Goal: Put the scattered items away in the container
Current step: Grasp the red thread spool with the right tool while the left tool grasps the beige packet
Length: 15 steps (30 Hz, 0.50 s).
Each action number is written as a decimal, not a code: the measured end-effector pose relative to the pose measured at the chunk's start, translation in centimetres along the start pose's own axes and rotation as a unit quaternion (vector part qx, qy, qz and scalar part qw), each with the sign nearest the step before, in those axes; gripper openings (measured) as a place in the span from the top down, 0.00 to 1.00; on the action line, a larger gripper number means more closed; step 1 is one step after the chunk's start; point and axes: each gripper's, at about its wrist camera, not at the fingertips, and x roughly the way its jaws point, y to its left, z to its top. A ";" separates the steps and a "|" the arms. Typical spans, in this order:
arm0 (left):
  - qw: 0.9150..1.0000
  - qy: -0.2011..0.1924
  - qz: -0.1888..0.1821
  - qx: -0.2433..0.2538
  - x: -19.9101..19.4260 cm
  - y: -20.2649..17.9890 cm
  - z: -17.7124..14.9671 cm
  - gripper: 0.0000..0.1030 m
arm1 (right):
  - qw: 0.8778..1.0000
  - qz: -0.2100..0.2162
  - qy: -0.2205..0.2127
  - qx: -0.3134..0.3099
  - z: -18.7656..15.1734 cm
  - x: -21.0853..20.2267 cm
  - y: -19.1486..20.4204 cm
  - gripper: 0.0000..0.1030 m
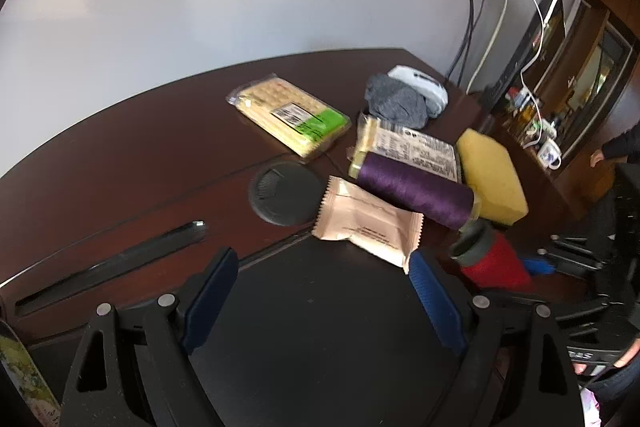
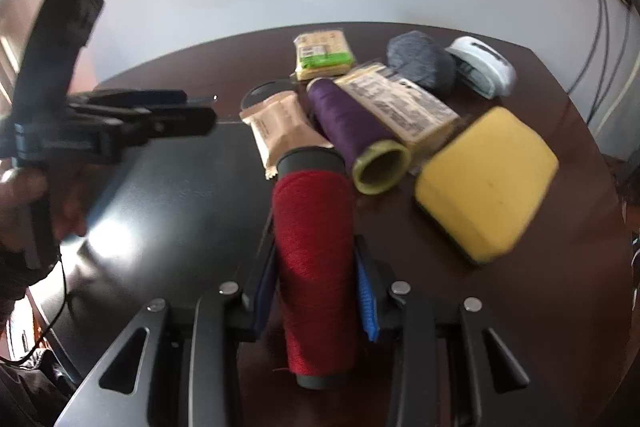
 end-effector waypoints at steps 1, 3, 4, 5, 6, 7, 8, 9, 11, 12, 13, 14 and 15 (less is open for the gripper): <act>1.000 0.002 0.004 0.004 0.3 -0.4 0.1 0.14 | 1.000 0.001 -0.004 0.006 -0.3 -0.3 -0.2 0.65; 1.000 0.005 0.009 0.008 0.8 -1.0 0.3 0.14 | 1.000 0.004 -0.008 0.014 -0.9 -0.7 -0.6 0.65; 1.000 0.007 0.012 0.007 1.1 -1.3 0.4 0.14 | 1.000 0.004 -0.011 0.016 -1.2 -1.0 -0.7 0.65; 1.000 0.009 0.011 0.012 1.5 -1.5 0.6 0.14 | 1.000 0.004 -0.014 0.019 -1.5 -1.3 -0.9 0.65; 1.000 0.011 0.007 0.019 1.8 -1.8 0.7 0.14 | 1.000 0.004 -0.016 0.022 -1.7 -1.5 -1.0 0.65; 1.000 0.014 -0.002 0.027 2.1 -2.0 0.9 0.14 | 0.999 0.005 -0.020 0.024 -1.9 -1.8 -1.1 0.65; 0.999 0.017 -0.011 0.036 2.4 -2.2 1.1 0.14 | 0.999 0.007 -0.023 0.027 -2.0 -2.1 -1.2 0.65; 0.999 0.020 -0.020 0.043 2.8 -2.4 1.3 0.14 | 0.999 0.008 -0.026 0.029 -2.2 -2.4 -1.3 0.65; 0.998 0.032 -0.035 0.051 3.6 -2.5 1.8 0.14 | 0.999 0.009 -0.032 0.032 -2.2 -2.8 -1.3 0.65; 0.997 0.037 -0.041 0.054 3.9 -2.6 1.9 0.14 | 0.999 0.011 -0.034 0.033 -2.2 -3.0 -1.3 0.65; 0.997 0.041 -0.044 0.057 4.1 -2.6 2.1 0.14 | 0.999 0.012 -0.036 0.034 -2.3 -3.2 -1.3 0.65; 0.996 0.044 -0.046 0.058 4.3 -2.6 2.2 0.14 | 0.999 0.014 -0.038 0.035 -2.2 -3.3 -1.3 0.65; 0.996 0.046 -0.046 0.057 4.5 -2.5 2.3 0.14 | 0.998 0.016 -0.040 0.036 -2.2 -3.4 -1.3 0.65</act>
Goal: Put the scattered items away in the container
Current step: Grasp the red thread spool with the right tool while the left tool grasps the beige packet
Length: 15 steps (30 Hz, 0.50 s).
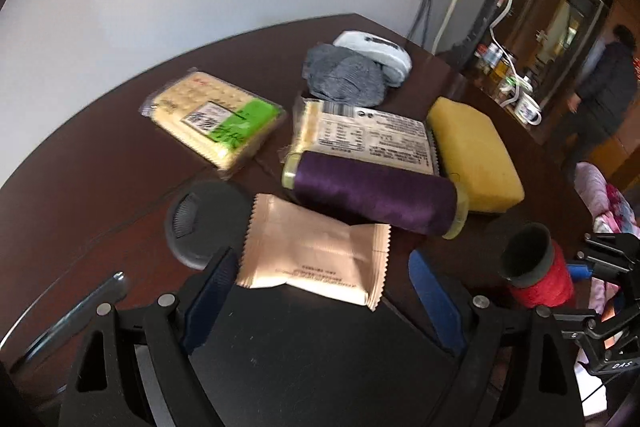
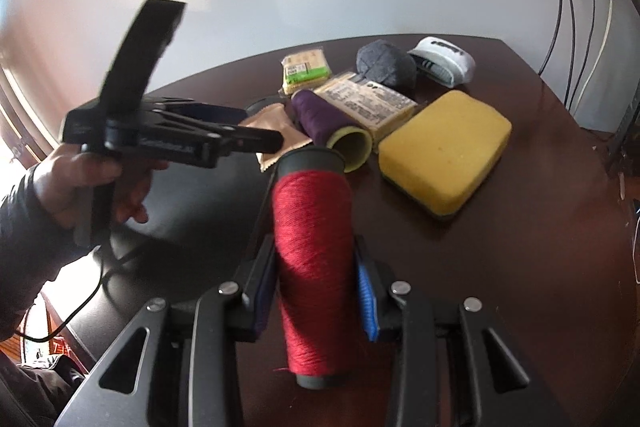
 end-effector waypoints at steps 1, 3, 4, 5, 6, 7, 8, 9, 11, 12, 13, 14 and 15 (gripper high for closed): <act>1.000 0.003 0.002 -0.001 0.2 0.1 0.1 0.14 | 1.000 0.002 -0.002 0.001 0.0 -0.1 0.0 0.65; 1.000 0.008 0.007 -0.004 0.5 0.3 0.2 0.14 | 1.000 0.005 -0.005 0.003 -0.1 -0.2 -0.1 0.65; 1.000 0.009 0.009 -0.003 0.5 0.3 0.2 0.14 | 1.000 0.007 -0.006 0.003 -0.1 -0.2 -0.1 0.65; 1.000 0.010 0.012 -0.001 0.6 0.2 0.2 0.14 | 1.000 0.008 -0.008 0.004 -0.1 -0.3 -0.1 0.65; 1.000 0.012 0.016 0.002 0.7 0.0 0.2 0.14 | 1.000 0.009 -0.009 0.005 -0.1 -0.3 -0.1 0.65; 1.000 0.014 0.022 0.008 0.8 -0.3 0.2 0.14 | 1.000 0.010 -0.010 0.006 -0.2 -0.4 -0.2 0.65; 0.999 0.016 0.030 0.017 0.9 -0.6 0.2 0.14 | 1.000 0.012 -0.012 0.006 -0.1 -0.4 -0.3 0.65; 0.999 0.018 0.038 0.025 1.1 -0.9 0.1 0.14 | 1.000 0.013 -0.013 0.007 -0.1 -0.4 -0.3 0.65; 0.997 0.021 0.054 0.045 1.4 -1.6 0.1 0.14 | 1.000 0.015 -0.016 0.008 0.0 -0.5 -0.4 0.65; 0.997 0.021 0.060 0.053 1.6 -1.9 0.1 0.14 | 1.000 0.015 -0.017 0.008 -0.1 -0.7 -0.5 0.65; 0.996 0.021 0.064 0.058 1.7 -2.1 0.1 0.14 | 1.000 0.016 -0.018 0.009 -0.1 -0.8 -0.6 0.65; 0.996 0.021 0.068 0.063 1.8 -2.3 0.2 0.14 | 1.000 0.016 -0.019 0.010 -0.1 -0.9 -0.6 0.65; 0.995 0.020 0.072 0.068 2.0 -2.5 0.2 0.14 | 1.000 0.017 -0.020 0.012 -0.1 -0.9 -0.8 0.65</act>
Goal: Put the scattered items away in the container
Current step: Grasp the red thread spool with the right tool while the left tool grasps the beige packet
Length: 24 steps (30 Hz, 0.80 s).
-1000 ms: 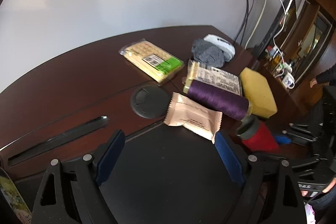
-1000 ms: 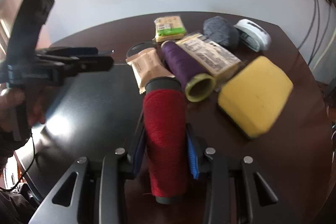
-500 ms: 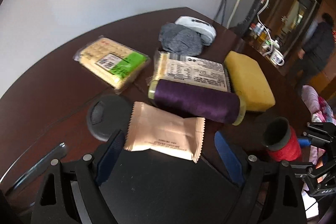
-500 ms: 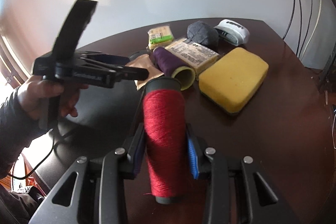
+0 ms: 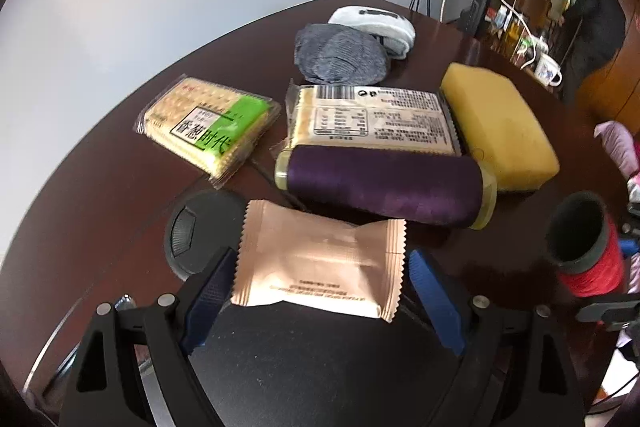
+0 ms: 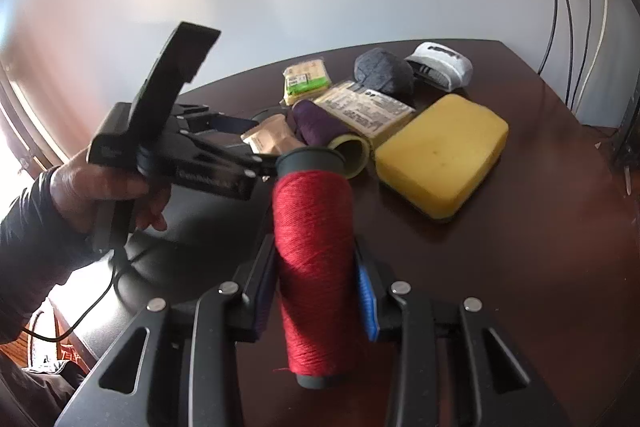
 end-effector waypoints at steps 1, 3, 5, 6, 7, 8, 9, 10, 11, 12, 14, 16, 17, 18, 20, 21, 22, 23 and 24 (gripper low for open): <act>1.000 -0.001 0.002 0.001 0.1 -0.1 0.1 0.14 | 1.000 0.001 -0.001 0.001 0.0 -0.1 -0.1 0.65; 1.000 -0.002 0.004 -0.003 0.1 -0.1 0.1 0.14 | 1.000 0.002 -0.003 0.002 0.0 -0.2 -0.3 0.65; 1.000 -0.005 0.008 -0.009 0.1 0.0 0.1 0.14 | 1.000 0.002 -0.004 0.004 -0.1 -0.2 -0.5 0.65; 1.000 -0.006 0.009 -0.010 0.0 0.0 0.1 0.14 | 1.000 0.003 -0.005 0.005 -0.1 -0.3 -0.5 0.65; 1.000 -0.008 0.010 -0.011 0.0 0.1 0.1 0.15 | 1.000 0.003 -0.006 0.006 -0.1 -0.3 -0.7 0.65; 1.000 -0.009 0.011 -0.014 -0.1 0.1 0.1 0.20 | 1.000 0.003 -0.006 0.007 -0.2 -0.3 -0.8 0.65; 1.000 -0.011 0.012 -0.019 -0.2 0.3 0.1 0.22 | 1.000 0.003 -0.007 0.009 -0.2 -0.3 -0.9 0.65; 0.999 -0.014 0.011 -0.027 -0.3 0.5 0.1 0.23 | 1.000 0.003 -0.008 0.010 -0.3 -0.4 -0.9 0.65; 0.999 -0.016 0.009 -0.034 -0.5 0.8 0.1 0.25 | 1.000 0.004 -0.008 0.011 -0.3 -0.4 -1.0 0.65; 0.999 -0.019 0.008 -0.037 -0.6 0.9 0.1 0.29 | 1.000 0.004 -0.009 0.012 -0.4 -0.5 -1.1 0.65; 0.999 -0.022 0.007 -0.043 -0.8 1.1 0.1 0.35 | 1.000 0.005 -0.010 0.014 -0.5 -0.5 -1.2 0.65; 0.999 -0.020 0.009 -0.043 -1.0 1.2 0.0 0.38 | 1.000 0.005 -0.011 0.017 -0.6 -0.5 -1.3 0.65; 0.999 -0.020 0.010 -0.043 -1.1 1.2 0.0 0.38 | 1.000 0.006 -0.011 0.018 -0.6 -0.5 -1.3 0.65; 0.999 -0.021 0.010 -0.043 -1.1 1.2 -0.1 0.39 | 1.000 0.006 -0.012 0.019 -0.6 -0.5 -1.4 0.65; 0.999 -0.022 0.010 -0.047 -1.3 1.3 -0.2 0.41 | 1.000 0.006 -0.013 0.021 -0.6 -0.5 -1.4 0.65; 0.998 -0.022 0.010 -0.050 -1.3 1.3 -0.2 0.42 | 1.000 0.006 -0.014 0.021 -0.6 -0.5 -1.4 0.65; 0.998 -0.024 0.011 -0.054 -1.4 1.4 -0.3 0.42 | 1.000 0.006 -0.015 0.023 -0.6 -0.6 -1.5 0.65; 0.998 -0.025 0.011 -0.058 -1.5 1.5 -0.5 0.43 | 1.000 0.007 -0.015 0.024 -0.6 -0.6 -1.5 0.65; 0.998 -0.027 0.010 -0.062 -1.7 1.6 -0.7 0.43 | 1.000 0.006 -0.016 0.025 -0.6 -0.6 -1.6 0.65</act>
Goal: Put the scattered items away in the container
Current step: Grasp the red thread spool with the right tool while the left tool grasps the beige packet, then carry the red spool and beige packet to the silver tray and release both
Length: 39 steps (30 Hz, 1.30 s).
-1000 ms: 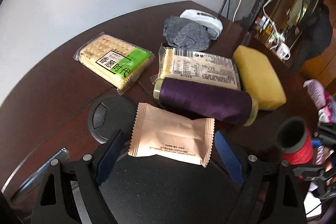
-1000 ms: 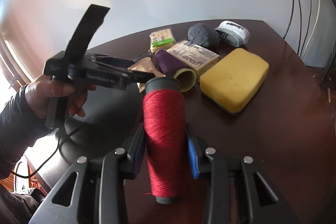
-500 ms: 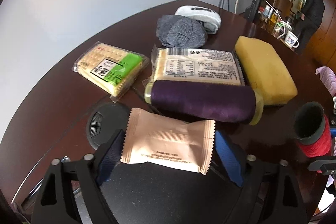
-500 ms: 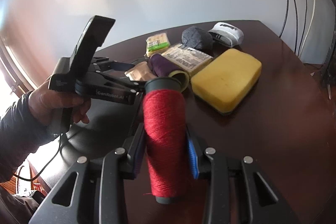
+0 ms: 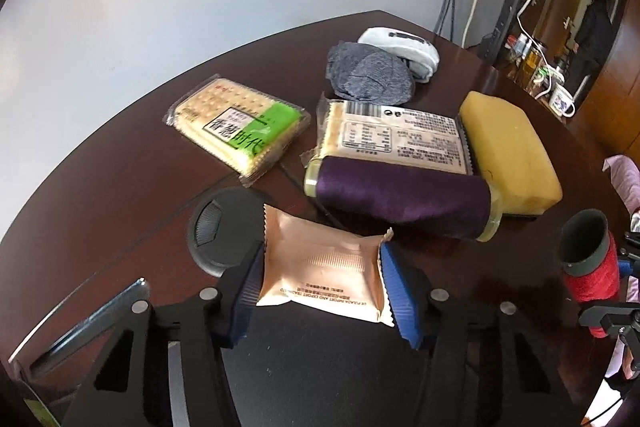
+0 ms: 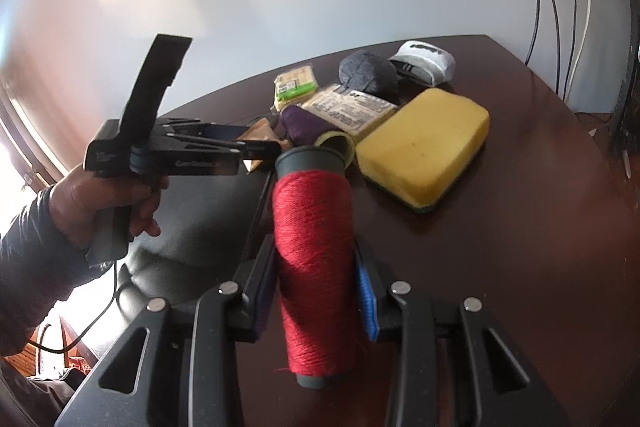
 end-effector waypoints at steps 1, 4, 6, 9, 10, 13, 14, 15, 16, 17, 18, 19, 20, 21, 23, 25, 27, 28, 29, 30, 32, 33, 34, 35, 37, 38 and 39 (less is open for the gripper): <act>1.000 -0.003 -0.002 -0.004 -0.3 0.1 -0.2 0.43 | 1.000 0.000 -0.001 0.001 0.0 0.0 -0.1 0.65; 1.000 -0.011 -0.007 -0.014 -1.2 0.5 -0.8 0.43 | 1.000 0.000 -0.005 0.006 0.1 -0.1 -0.1 0.65; 1.000 -0.022 -0.006 -0.017 -2.4 0.6 -1.3 0.43 | 1.000 0.001 -0.006 0.006 0.2 -0.2 -0.1 0.65; 0.999 -0.042 -0.003 -0.020 -4.4 0.6 -2.1 0.43 | 1.000 0.001 -0.008 0.007 0.3 -0.2 0.3 0.65; 0.999 -0.049 -0.002 -0.022 -5.3 0.8 -2.5 0.43 | 1.000 0.002 -0.008 0.006 0.3 -0.2 0.6 0.65; 0.997 -0.071 0.000 -0.029 -8.2 1.1 -3.7 0.43 | 1.000 0.004 -0.009 0.001 0.3 -0.1 1.5 0.65; 0.996 -0.078 0.001 -0.031 -9.1 1.3 -4.1 0.43 | 1.000 0.005 -0.009 -0.001 0.4 -0.1 1.9 0.65; 0.996 -0.084 0.001 -0.035 -9.9 1.6 -4.6 0.43 | 1.000 0.007 -0.009 -0.005 0.4 0.0 2.4 0.65; 0.995 -0.089 0.004 -0.039 -11.0 2.0 -5.1 0.43 | 1.000 0.009 -0.009 -0.008 0.5 0.1 3.0 0.65; 0.995 -0.093 0.007 -0.043 -12.1 2.4 -5.7 0.43 | 1.000 0.011 -0.009 -0.011 0.6 0.2 3.6 0.65; 0.994 -0.101 0.009 -0.047 -13.1 2.8 -6.2 0.43 | 1.000 0.014 -0.009 -0.015 0.7 0.2 4.2 0.65; 0.993 -0.110 0.015 -0.052 -14.5 3.3 -7.0 0.43 | 1.000 0.016 -0.010 -0.018 0.8 0.3 4.8 0.65; 0.991 -0.118 0.024 -0.057 -15.9 3.8 -7.8 0.43 | 1.000 0.020 -0.011 -0.021 1.0 0.4 5.4 0.65; 0.990 -0.126 0.033 -0.061 -17.3 4.4 -8.6 0.43 | 0.999 0.026 -0.012 -0.026 1.2 0.6 6.3 0.65; 0.986 -0.138 0.059 -0.077 -20.4 6.5 -10.9 0.43 | 0.998 0.038 -0.013 -0.038 1.8 1.1 8.3 0.65; 0.982 -0.140 0.082 -0.093 -22.6 8.7 -13.1 0.43 | 0.997 0.056 -0.010 -0.055 2.5 2.0 11.0 0.65; 0.978 -0.138 0.109 -0.112 -24.4 11.0 -15.3 0.43 | 0.994 0.075 -0.007 -0.078 3.3 3.1 14.1 0.65; 0.976 -0.136 0.120 -0.123 -25.2 12.3 -16.6 0.43 | 0.992 0.087 -0.004 -0.090 3.7 3.8 16.0 0.65; 0.973 -0.133 0.131 -0.134 -25.9 13.6 -17.9 0.43 | 0.990 0.101 -0.001 -0.101 4.0 4.4 17.8 0.65; 0.970 -0.129 0.142 -0.146 -26.5 14.8 -19.2 0.43 | 0.987 0.116 0.003 -0.113 4.4 5.1 19.8 0.65; 0.964 -0.123 0.161 -0.170 -27.4 17.3 -21.6 0.43 | 0.981 0.139 0.015 -0.135 5.1 6.8 23.9 0.65; 0.961 -0.120 0.169 -0.181 -27.7 18.3 -22.6 0.43 | 0.978 0.150 0.022 -0.146 5.3 7.7 26.0 0.65; 0.959 -0.118 0.175 -0.191 -27.9 19.3 -23.5 0.43 | 0.974 0.156 0.026 -0.160 5.5 8.6 28.0 0.65; 0.956 -0.117 0.179 -0.201 -28.0 20.3 -24.2 0.43 | 0.971 0.162 0.031 -0.173 5.7 9.5 30.0 0.65; 0.951 -0.118 0.188 -0.217 -28.2 22.3 -25.2 0.43 | 0.965 0.168 0.040 -0.197 5.7 11.3 33.6 0.65; 0.949 -0.118 0.191 -0.223 -28.1 23.2 -25.5 0.43 | 0.962 0.170 0.044 -0.208 5.7 12.1 35.2 0.65; 0.947 -0.118 0.193 -0.227 -28.0 23.9 -25.6 0.43 | 0.960 0.168 0.048 -0.218 5.7 13.0 36.7 0.65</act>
